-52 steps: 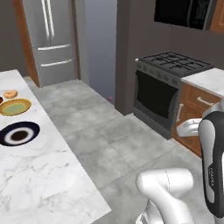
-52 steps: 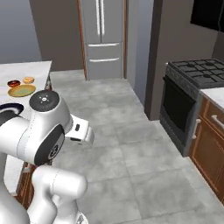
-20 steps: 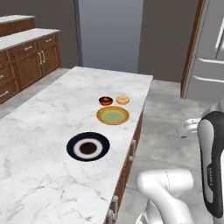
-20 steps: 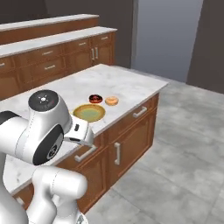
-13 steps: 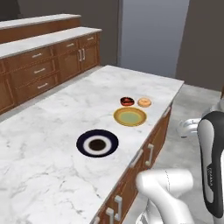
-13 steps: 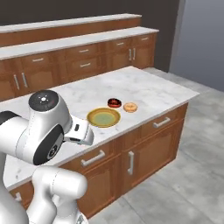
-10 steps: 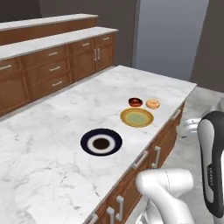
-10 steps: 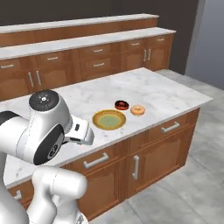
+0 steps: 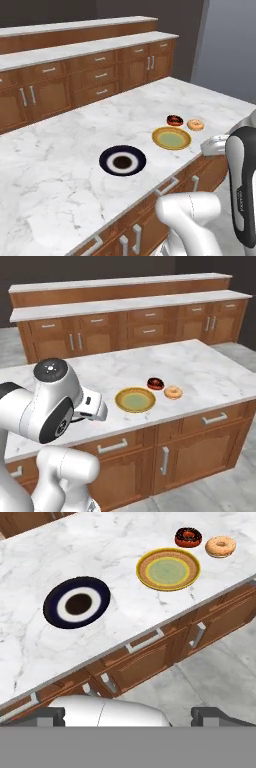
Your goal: Place the pastries on the plates.
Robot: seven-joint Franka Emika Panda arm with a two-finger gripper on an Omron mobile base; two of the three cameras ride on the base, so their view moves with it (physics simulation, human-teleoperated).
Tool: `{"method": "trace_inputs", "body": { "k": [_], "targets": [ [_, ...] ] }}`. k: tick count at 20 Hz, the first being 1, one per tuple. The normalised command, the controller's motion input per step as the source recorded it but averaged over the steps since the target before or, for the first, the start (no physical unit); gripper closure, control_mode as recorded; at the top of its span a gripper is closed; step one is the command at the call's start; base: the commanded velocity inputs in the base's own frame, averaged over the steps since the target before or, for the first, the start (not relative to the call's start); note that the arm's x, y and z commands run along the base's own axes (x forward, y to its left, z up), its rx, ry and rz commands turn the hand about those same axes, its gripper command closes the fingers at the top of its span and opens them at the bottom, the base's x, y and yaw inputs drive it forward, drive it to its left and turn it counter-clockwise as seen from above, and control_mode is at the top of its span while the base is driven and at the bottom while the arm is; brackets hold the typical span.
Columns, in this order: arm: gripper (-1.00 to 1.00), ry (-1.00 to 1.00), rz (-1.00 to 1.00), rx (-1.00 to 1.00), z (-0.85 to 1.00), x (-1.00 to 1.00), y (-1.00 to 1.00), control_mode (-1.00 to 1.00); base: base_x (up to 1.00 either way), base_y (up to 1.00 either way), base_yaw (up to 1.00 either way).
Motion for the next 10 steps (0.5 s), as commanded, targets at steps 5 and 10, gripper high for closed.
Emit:
{"method": "trace_inputs", "body": {
  "k": [5,10],
  "targets": [
    [-1.0,0.0,0.0,0.0,0.0,0.0,0.0,1.0,-0.02,-0.67,0.33],
    [-1.0,0.0,0.0,0.0,0.0,0.0,0.0,1.0,-0.04,-0.66,0.32]
  ]
}}
